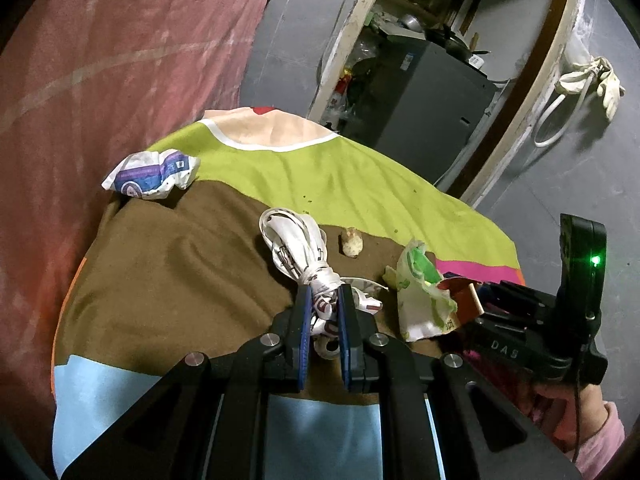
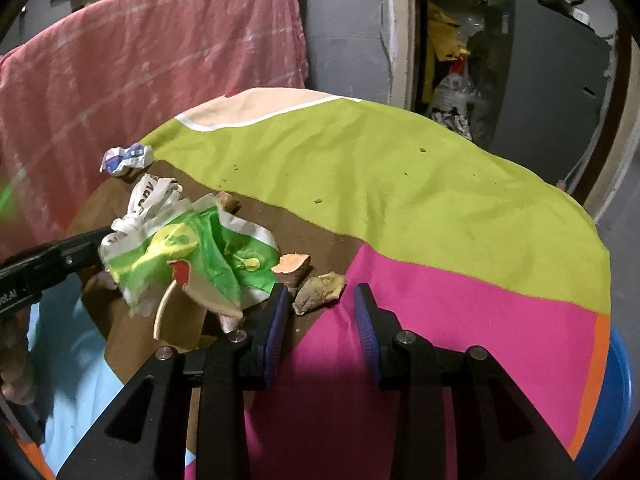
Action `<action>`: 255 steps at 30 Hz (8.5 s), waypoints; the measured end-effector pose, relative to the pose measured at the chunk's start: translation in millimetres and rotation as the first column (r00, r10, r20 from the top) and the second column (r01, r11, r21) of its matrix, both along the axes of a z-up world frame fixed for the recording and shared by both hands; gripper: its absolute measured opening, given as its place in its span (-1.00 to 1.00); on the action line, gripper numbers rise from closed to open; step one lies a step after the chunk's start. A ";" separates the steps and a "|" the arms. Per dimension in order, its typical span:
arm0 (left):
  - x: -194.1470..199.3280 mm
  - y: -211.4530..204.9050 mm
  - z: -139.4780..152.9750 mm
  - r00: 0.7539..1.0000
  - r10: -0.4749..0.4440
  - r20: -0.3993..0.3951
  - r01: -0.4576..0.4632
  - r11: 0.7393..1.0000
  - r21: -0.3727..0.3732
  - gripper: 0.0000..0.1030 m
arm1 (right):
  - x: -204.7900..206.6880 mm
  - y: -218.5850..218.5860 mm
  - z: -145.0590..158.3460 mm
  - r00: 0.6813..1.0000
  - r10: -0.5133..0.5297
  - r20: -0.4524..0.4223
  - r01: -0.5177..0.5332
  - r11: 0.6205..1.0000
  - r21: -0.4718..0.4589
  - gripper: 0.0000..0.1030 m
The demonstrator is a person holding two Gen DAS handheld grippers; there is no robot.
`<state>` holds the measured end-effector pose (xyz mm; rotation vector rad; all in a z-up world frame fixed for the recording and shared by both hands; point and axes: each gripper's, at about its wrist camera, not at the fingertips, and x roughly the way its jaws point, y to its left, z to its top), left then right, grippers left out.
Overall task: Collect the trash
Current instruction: 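Grasp the white cable with the left tool while the right tool grasps a small brown scrap, then lift the cable and scrap and carry both toward the blue bucket, then open both tools over the blue bucket to drop the cable and scrap, then move both open tools back over the trash on the blanket, then grasp the crumpled white-blue wrapper with the left tool while the right tool grasps a thin brown strip, then lift both items and carry them toward the blue bucket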
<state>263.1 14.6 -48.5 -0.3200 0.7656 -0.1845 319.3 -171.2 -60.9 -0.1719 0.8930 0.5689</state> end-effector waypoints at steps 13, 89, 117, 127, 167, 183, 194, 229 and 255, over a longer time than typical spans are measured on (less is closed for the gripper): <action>-3.0 0.1 2.4 1.000 -0.001 0.013 0.001 1.000 0.006 -0.81 | 2.5 5.3 1.2 1.000 0.023 -0.016 -0.023 1.000 -0.003 -0.68; -6.1 -350.5 -1.1 0.878 -0.427 0.216 0.405 0.903 0.141 -0.82 | -139.9 -300.5 22.0 0.759 -0.518 0.395 0.490 0.853 0.178 -0.76; -40.3 -227.3 103.7 0.866 -0.257 0.428 0.270 0.962 0.031 0.17 | -175.3 -258.9 123.3 0.647 -0.519 0.558 0.412 0.854 0.317 0.04; -69.0 -123.8 135.2 0.840 -0.108 0.532 0.102 0.994 0.041 0.93 | -183.8 -182.7 157.7 0.619 -0.472 0.627 0.280 0.879 0.386 0.67; 27.3 78.5 12.8 0.969 0.142 0.204 -0.185 0.960 0.212 0.94 | -73.8 13.4 45.2 0.951 -0.166 0.262 0.122 0.977 0.177 0.61; 52.4 92.3 -4.1 0.995 0.087 0.055 -0.095 0.982 0.162 -0.06 | -62.8 31.2 24.6 0.984 -0.111 0.142 0.093 0.987 0.129 -0.20; 56.5 88.2 -9.2 0.999 0.040 0.037 -0.046 0.982 0.185 -0.85 | -60.6 33.5 21.9 0.988 -0.094 0.121 0.078 0.988 0.132 -0.73; -32.8 -3.1 31.2 0.982 -0.122 0.146 0.102 0.985 0.138 -0.95 | -93.1 2.2 54.6 0.980 -0.092 0.178 0.044 0.965 0.259 -0.88; -76.1 -38.1 34.5 0.972 -0.137 0.190 0.121 0.988 0.093 -0.95 | -154.0 -52.8 67.4 0.950 -0.130 0.284 0.058 0.967 0.247 -0.87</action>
